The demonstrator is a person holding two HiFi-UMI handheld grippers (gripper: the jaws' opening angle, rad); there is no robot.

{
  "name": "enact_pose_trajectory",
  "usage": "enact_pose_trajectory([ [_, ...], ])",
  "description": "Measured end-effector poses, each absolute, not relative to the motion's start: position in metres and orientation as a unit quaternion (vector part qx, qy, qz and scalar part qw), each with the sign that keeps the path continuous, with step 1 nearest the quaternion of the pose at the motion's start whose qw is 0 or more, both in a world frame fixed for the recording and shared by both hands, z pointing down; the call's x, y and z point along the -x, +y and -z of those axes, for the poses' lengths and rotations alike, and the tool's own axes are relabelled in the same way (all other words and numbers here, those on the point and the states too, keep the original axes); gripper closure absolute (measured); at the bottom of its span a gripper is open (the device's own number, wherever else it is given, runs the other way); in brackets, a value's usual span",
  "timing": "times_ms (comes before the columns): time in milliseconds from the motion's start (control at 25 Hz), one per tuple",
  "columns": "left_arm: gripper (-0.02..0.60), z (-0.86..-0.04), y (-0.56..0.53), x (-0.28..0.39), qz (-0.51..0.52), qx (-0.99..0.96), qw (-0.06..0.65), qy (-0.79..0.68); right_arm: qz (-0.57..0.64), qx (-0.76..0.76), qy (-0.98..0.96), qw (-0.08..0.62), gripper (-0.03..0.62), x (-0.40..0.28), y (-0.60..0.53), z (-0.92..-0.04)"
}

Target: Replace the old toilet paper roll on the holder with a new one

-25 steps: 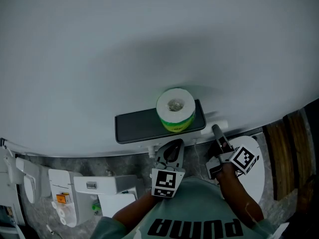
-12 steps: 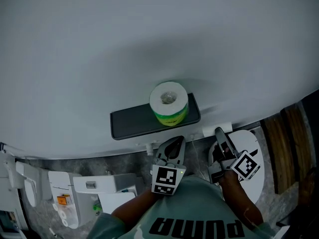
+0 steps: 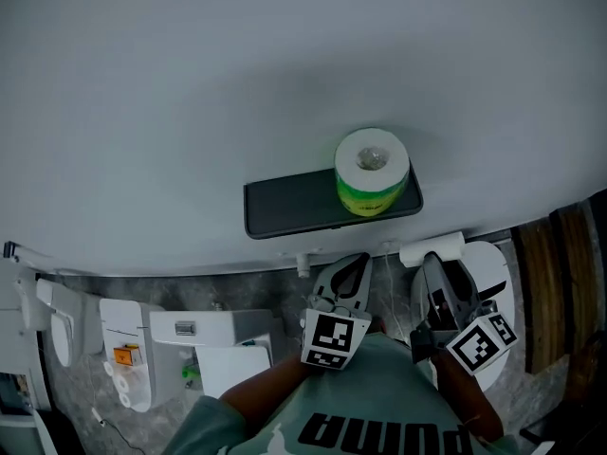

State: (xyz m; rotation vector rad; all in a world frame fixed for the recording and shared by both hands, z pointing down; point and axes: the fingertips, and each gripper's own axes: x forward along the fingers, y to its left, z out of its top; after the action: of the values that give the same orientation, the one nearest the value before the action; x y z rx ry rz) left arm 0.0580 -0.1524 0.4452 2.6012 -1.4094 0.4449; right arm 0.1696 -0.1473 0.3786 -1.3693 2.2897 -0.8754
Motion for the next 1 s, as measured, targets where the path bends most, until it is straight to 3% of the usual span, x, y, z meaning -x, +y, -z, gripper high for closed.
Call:
enact_pose_trajectory([
  [440,0.577,-0.434,-0.132,0.009,-0.138,-0.835,0.072,-0.527,0.168,0.424,0.886,0.086,0.418,-0.078,-0.134,-0.319],
  [1000,0.577,-0.419,-0.122,0.091,-0.120,-0.793,0.066,-0.593,0.079,0.388,0.918,0.027,0.418,0.015,-0.171,-0.279],
])
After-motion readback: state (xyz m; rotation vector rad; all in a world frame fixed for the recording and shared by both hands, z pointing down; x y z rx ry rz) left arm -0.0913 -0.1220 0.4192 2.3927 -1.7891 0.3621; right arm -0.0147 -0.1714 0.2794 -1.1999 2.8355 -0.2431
